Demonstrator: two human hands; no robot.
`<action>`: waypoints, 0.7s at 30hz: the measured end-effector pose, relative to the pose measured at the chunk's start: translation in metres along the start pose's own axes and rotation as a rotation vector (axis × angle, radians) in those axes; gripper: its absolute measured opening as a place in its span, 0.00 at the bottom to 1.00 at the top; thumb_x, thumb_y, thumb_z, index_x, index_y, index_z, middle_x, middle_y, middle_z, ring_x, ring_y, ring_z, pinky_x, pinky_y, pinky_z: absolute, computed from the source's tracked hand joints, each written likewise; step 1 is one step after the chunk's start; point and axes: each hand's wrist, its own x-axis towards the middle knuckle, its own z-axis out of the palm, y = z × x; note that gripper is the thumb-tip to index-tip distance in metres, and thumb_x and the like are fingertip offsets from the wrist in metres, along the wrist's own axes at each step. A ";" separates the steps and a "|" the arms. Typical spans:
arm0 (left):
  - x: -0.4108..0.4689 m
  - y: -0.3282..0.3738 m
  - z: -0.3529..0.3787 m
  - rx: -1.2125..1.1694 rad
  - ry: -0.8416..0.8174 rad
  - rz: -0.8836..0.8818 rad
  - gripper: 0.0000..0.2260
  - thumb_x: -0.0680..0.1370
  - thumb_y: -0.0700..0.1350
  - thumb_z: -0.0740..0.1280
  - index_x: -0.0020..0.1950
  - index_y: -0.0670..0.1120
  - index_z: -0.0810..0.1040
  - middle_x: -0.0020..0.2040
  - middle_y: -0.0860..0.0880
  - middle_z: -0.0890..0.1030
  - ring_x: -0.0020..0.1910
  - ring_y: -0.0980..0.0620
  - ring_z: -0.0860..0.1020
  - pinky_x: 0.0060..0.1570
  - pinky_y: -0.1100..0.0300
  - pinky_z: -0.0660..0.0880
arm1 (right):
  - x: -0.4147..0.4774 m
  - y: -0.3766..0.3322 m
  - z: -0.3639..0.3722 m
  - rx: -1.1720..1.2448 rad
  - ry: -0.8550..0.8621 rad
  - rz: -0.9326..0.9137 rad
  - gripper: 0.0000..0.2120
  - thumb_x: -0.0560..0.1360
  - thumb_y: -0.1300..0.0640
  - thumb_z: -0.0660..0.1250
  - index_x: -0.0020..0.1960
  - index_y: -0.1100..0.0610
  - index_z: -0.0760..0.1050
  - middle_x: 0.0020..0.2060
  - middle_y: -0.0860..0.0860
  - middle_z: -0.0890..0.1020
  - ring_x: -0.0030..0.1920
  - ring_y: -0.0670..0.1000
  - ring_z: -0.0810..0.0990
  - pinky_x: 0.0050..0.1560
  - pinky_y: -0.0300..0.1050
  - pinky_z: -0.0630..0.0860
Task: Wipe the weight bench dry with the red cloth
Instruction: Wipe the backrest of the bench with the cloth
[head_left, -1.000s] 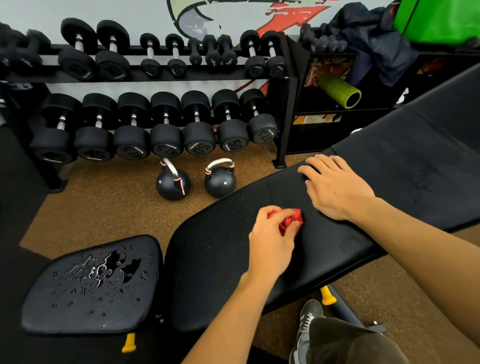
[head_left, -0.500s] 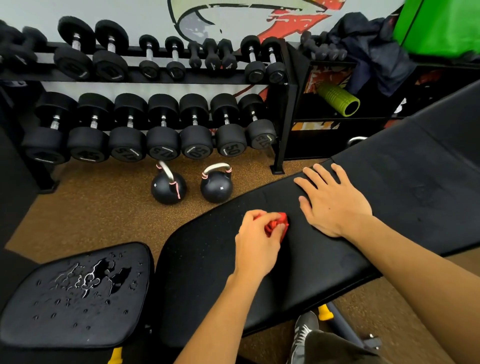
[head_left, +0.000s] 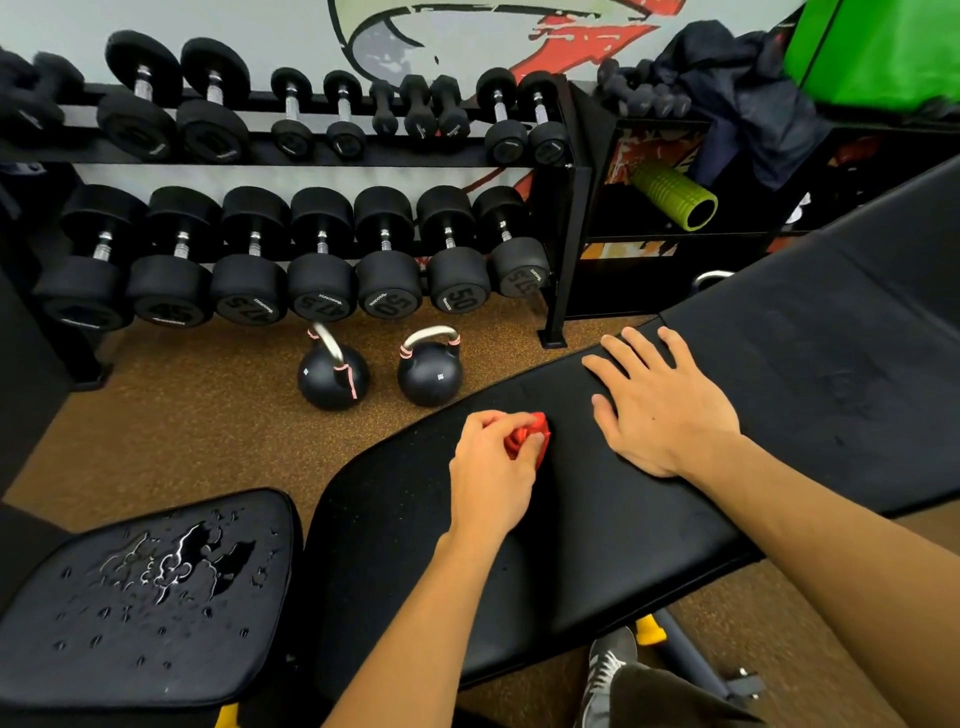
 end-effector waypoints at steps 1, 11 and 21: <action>0.004 -0.004 -0.002 0.008 0.005 -0.011 0.11 0.80 0.53 0.70 0.62 0.59 0.83 0.61 0.57 0.73 0.55 0.60 0.72 0.57 0.64 0.66 | 0.000 0.000 0.000 0.001 0.000 0.000 0.32 0.81 0.42 0.42 0.81 0.52 0.62 0.81 0.55 0.64 0.82 0.58 0.57 0.80 0.63 0.49; 0.026 0.020 0.005 0.021 -0.028 0.078 0.09 0.82 0.51 0.69 0.62 0.56 0.82 0.63 0.56 0.72 0.54 0.59 0.72 0.55 0.65 0.66 | 0.002 -0.001 0.000 0.002 -0.014 -0.001 0.33 0.81 0.42 0.40 0.82 0.51 0.60 0.81 0.55 0.63 0.82 0.58 0.56 0.80 0.63 0.48; 0.067 -0.004 -0.004 0.019 0.057 -0.039 0.06 0.79 0.50 0.71 0.55 0.58 0.85 0.57 0.54 0.80 0.51 0.54 0.80 0.52 0.58 0.75 | 0.002 -0.002 -0.001 -0.002 -0.022 -0.001 0.33 0.81 0.42 0.39 0.82 0.50 0.59 0.81 0.54 0.62 0.82 0.58 0.56 0.80 0.63 0.48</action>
